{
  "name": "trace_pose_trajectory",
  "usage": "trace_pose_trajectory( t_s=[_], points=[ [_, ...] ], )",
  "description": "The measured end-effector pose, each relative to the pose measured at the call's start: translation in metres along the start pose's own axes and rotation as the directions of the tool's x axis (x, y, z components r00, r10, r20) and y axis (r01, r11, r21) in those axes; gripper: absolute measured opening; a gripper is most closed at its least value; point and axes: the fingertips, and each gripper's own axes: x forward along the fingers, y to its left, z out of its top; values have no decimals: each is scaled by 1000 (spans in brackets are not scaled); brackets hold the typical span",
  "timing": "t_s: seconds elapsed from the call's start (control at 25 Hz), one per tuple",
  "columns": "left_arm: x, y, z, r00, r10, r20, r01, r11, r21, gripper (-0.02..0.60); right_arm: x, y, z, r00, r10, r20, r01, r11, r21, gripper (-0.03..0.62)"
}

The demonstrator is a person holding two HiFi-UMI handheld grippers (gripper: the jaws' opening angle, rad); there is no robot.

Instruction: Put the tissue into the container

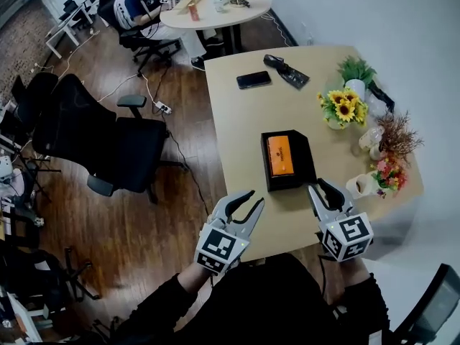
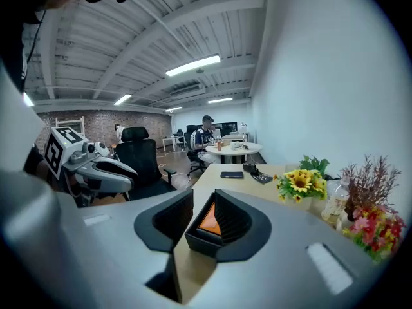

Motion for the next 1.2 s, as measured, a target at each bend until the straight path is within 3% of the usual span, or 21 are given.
trace_pose_trajectory(
  t_s=[0.32, 0.6, 0.88, 1.2],
  points=[
    [-42, -29, -8, 996, -40, 77, 31, 993, 113, 78, -61, 35, 12, 979, -90, 180, 97, 995, -30, 98],
    [-62, -46, 5, 986, -38, 161, 19, 993, 120, 78, -83, 49, 15, 957, -35, 287, 43, 999, -25, 98],
    [-58, -69, 16, 991, 3, 133, -21, 991, 133, 78, -101, 42, 24, 946, 38, 321, -17, 998, -67, 98],
    [-46, -85, 10, 993, 33, 117, -44, 995, 88, 78, -109, 33, 21, 939, 74, 336, -50, 996, -78, 98]
  ],
)
